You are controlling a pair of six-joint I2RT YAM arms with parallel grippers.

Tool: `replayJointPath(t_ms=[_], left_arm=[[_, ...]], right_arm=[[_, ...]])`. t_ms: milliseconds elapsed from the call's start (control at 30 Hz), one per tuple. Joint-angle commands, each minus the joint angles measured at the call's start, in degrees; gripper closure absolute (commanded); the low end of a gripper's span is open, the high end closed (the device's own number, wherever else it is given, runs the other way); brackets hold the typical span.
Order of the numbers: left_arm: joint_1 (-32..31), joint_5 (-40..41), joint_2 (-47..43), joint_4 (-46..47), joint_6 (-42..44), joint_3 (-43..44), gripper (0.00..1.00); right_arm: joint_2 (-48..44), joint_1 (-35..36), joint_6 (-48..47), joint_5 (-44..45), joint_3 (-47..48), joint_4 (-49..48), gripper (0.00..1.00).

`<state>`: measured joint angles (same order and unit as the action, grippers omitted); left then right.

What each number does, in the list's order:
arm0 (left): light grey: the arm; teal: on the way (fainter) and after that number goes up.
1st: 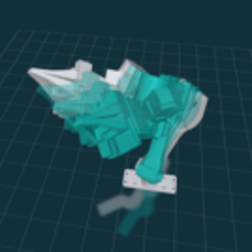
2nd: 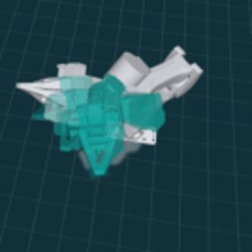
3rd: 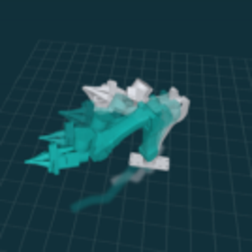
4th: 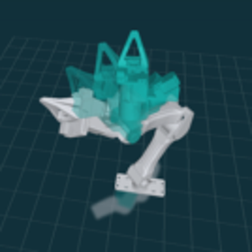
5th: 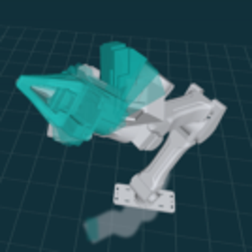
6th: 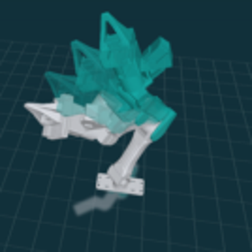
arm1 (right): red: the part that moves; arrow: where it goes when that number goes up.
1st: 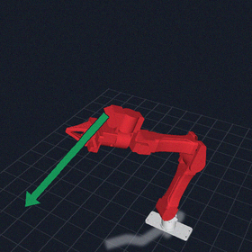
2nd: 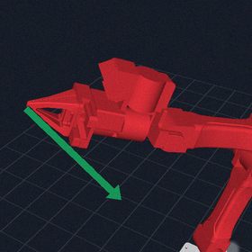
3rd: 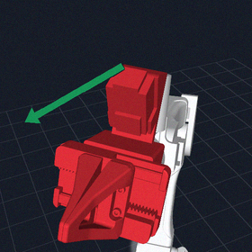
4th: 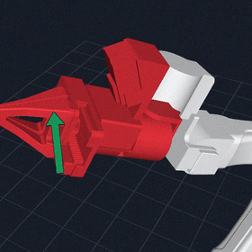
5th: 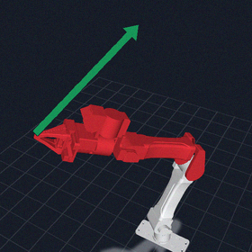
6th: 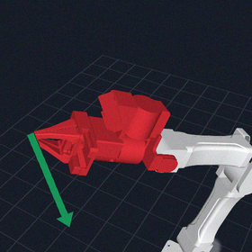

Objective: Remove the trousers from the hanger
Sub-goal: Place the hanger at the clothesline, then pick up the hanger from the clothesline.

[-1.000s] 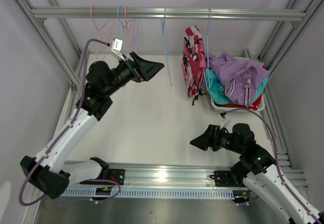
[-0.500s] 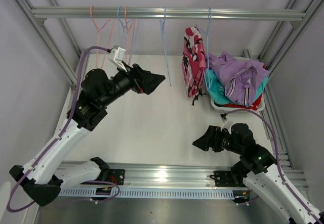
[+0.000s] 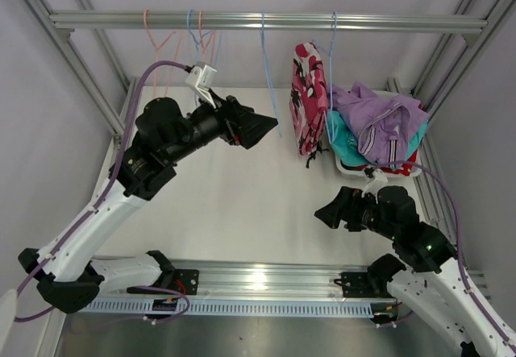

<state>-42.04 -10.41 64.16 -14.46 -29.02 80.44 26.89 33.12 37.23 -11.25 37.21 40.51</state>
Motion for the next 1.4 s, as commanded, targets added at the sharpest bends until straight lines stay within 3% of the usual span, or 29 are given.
replayJointPath(t_ms=[0,400,700,933,1367], left_arm=[[-0.6,1.2,0.8,-2.8,3.0,4.8,0.01],[-0.8,-3.1,9.4,-10.8,7.7,19.0,0.00],[-0.6,-4.2,13.4,-11.8,8.7,21.3,0.01],[-1.2,-4.3,12.7,-11.0,9.8,19.6,0.00],[-4.2,-2.2,23.5,-15.9,11.0,31.5,0.01]], right_arm=[[1.4,-0.1,-2.9,5.6,6.6,4.2,0.09],[6.4,-0.3,-6.6,13.3,11.9,7.2,0.09],[11.0,-0.3,-13.1,25.1,20.6,11.1,0.06],[9.7,-1.0,-13.2,22.9,16.1,7.1,0.05],[1.0,-1.6,-12.6,24.3,14.4,5.5,0.01]])
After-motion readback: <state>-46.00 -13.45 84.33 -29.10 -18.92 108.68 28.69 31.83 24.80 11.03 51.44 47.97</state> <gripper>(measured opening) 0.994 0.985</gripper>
